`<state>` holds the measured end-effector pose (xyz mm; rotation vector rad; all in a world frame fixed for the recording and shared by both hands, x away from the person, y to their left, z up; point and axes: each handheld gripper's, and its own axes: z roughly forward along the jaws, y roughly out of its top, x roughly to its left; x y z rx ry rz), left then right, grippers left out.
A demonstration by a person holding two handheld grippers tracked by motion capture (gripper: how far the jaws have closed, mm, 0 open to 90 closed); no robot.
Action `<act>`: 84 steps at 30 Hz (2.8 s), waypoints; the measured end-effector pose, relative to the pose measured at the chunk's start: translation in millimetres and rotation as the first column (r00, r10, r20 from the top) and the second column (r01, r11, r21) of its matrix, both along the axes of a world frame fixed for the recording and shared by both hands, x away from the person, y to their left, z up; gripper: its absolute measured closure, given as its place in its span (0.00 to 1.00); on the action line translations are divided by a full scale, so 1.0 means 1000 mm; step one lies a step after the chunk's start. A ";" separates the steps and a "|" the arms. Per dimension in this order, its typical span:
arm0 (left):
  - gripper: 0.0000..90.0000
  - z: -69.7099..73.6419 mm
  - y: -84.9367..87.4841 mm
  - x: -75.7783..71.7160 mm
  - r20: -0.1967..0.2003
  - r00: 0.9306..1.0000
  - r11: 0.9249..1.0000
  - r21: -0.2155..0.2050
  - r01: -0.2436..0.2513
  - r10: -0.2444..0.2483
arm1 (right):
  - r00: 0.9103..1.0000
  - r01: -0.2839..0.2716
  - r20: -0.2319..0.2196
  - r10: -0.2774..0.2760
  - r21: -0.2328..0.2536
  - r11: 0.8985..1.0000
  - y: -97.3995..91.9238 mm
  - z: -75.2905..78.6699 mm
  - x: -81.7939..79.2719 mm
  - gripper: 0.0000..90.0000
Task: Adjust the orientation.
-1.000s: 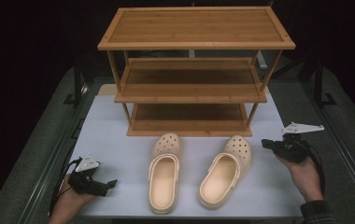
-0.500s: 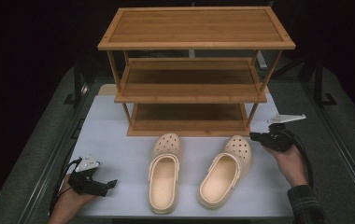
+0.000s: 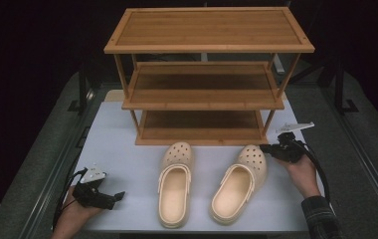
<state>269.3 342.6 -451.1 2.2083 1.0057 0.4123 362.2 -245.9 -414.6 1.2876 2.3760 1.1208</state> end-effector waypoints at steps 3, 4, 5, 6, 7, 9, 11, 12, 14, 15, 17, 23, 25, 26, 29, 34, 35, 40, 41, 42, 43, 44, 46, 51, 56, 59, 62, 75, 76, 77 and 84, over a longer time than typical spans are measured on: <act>0.00 0.000 0.000 0.000 0.000 1.000 1.000 0.000 0.000 0.000 | 1.000 -0.013 -0.002 0.013 -0.001 1.000 0.005 0.000 -0.002 1.00; 0.00 0.000 0.000 0.000 0.001 1.000 1.000 0.000 0.000 0.000 | 1.000 -0.023 -0.003 0.023 -0.003 1.000 0.008 0.001 -0.003 1.00; 0.00 0.000 0.000 0.000 0.001 1.000 1.000 0.000 0.000 0.000 | 0.999 -0.040 -0.003 0.040 -0.008 0.999 0.014 0.001 -0.005 1.00; 0.00 0.000 0.000 0.000 0.001 1.000 1.000 0.000 0.000 0.000 | 0.999 -0.040 -0.003 0.040 -0.008 0.999 0.014 0.001 -0.005 1.00; 0.00 0.000 0.000 0.000 0.001 1.000 1.000 0.000 0.000 0.000 | 0.998 -0.058 -0.001 0.058 -0.017 0.998 0.021 0.002 -0.008 1.00; 0.00 0.000 0.000 0.000 0.001 1.000 1.000 0.000 0.000 0.000 | 0.998 -0.064 0.005 0.065 -0.022 0.998 0.023 0.002 -0.009 1.00; 0.00 0.000 0.000 0.000 0.000 1.000 1.000 0.000 0.000 0.000 | 0.998 -0.060 0.010 0.060 -0.026 0.998 0.025 0.002 -0.010 1.00; 0.00 0.000 0.000 0.000 0.000 1.000 1.000 -0.001 0.000 0.000 | 0.998 -0.060 0.009 0.060 -0.022 0.998 0.024 0.002 -0.010 1.00; 0.00 0.000 0.000 0.000 0.001 1.000 1.000 0.000 0.000 0.000 | 0.998 -0.055 0.021 0.055 -0.005 0.998 0.017 0.005 -0.014 1.00; 0.00 0.000 0.000 0.000 0.001 1.000 1.000 -0.001 0.000 0.000 | 0.999 -0.049 0.023 0.049 -0.001 0.999 0.015 0.006 -0.018 1.00; 0.00 0.000 0.000 0.000 0.000 1.000 1.000 -0.001 0.000 0.000 | 0.999 -0.044 0.027 0.044 0.005 0.999 0.009 0.007 -0.025 1.00; 0.00 0.000 0.000 0.000 0.000 1.000 1.000 -0.001 0.000 0.000 | 0.999 -0.036 0.036 0.036 0.017 0.999 -0.005 0.010 -0.049 1.00; 0.00 0.000 0.000 0.000 0.000 1.000 1.000 -0.001 0.000 0.000 | 0.999 -0.036 0.034 0.035 0.016 0.999 -0.011 0.007 -0.063 1.00; 0.00 0.000 0.000 0.000 0.000 1.000 1.000 -0.001 0.000 0.000 | 0.999 -0.036 0.029 0.036 0.018 0.999 -0.013 0.006 -0.068 1.00; 0.00 0.000 0.000 0.000 0.000 1.000 1.000 -0.001 0.000 0.000 | 0.999 -0.044 0.020 0.043 0.024 0.999 -0.017 0.003 -0.077 1.00; 0.00 0.000 0.000 0.000 -0.001 1.000 1.000 0.001 0.002 -0.002 | 0.998 -0.067 -0.006 0.067 0.039 0.997 -0.018 -0.009 -0.101 1.00; 0.00 0.000 0.000 0.000 -0.001 1.000 1.000 0.001 0.002 -0.002 | 0.998 -0.067 -0.006 0.067 0.039 0.997 -0.018 -0.009 -0.101 1.00; 0.00 0.000 0.000 0.000 -0.001 1.000 1.000 0.001 0.001 -0.001 | 0.994 -0.109 -0.016 0.110 0.048 0.993 -0.010 -0.015 -0.107 1.00; 0.00 0.000 0.000 0.000 0.000 1.000 1.000 0.001 0.002 -0.002 | 0.993 -0.112 -0.016 0.113 0.050 0.992 -0.007 -0.015 -0.107 1.00; 0.00 0.000 0.000 0.000 -0.001 1.000 1.000 0.001 0.002 -0.002 | 0.993 -0.117 -0.015 0.118 0.052 0.992 -0.006 -0.015 -0.106 1.00; 0.00 0.000 0.000 0.000 -0.001 1.000 1.000 0.000 0.002 -0.002 | 0.992 -0.125 -0.016 0.126 0.051 0.991 -0.002 -0.014 -0.106 1.00; 0.00 0.000 0.000 0.000 -0.001 1.000 1.000 0.000 0.002 -0.002 | 0.991 -0.129 -0.017 0.130 0.052 0.990 0.000 -0.015 -0.105 1.00; 0.00 0.000 0.000 0.000 -0.001 1.000 1.000 0.000 0.002 -0.002 | 0.991 -0.135 -0.017 0.136 0.049 0.990 0.001 -0.015 -0.105 1.00; 0.00 0.000 0.000 0.000 -0.001 1.000 1.000 0.000 0.002 -0.002 | 0.988 -0.149 -0.025 0.150 0.037 0.988 0.006 -0.016 -0.103 1.00; 0.00 0.000 0.000 0.000 -0.002 1.000 1.000 0.000 0.002 -0.002 | 0.986 -0.161 -0.035 0.162 0.028 0.987 0.012 -0.018 -0.100 1.00; 0.00 0.000 0.000 0.000 -0.001 1.000 1.000 0.000 0.002 -0.002 | 0.985 -0.165 -0.038 0.166 0.019 0.986 0.015 -0.019 -0.097 1.00; 0.00 0.000 0.000 0.000 -0.002 1.000 1.000 0.000 0.002 -0.002 | 0.985 -0.166 -0.037 0.167 0.023 0.986 0.016 -0.019 -0.096 1.00; 0.00 0.000 0.000 0.000 -0.001 1.000 1.000 -0.002 0.000 0.000 | 0.984 -0.171 -0.041 0.171 0.008 0.985 0.026 -0.018 -0.081 1.00; 0.00 0.000 0.000 0.000 -0.001 1.000 1.000 -0.001 0.000 0.000 | 0.984 -0.175 -0.040 0.175 0.007 0.985 0.026 -0.018 -0.080 1.00; 0.00 0.000 0.000 0.000 -0.001 1.000 1.000 -0.001 0.000 0.000 | 0.984 -0.174 -0.042 0.174 0.007 0.985 0.027 -0.018 -0.079 1.00; 0.00 0.000 0.000 0.000 -0.002 1.000 1.000 -0.001 0.000 0.000 | 0.983 -0.177 -0.046 0.177 0.002 0.984 0.034 -0.017 -0.071 1.00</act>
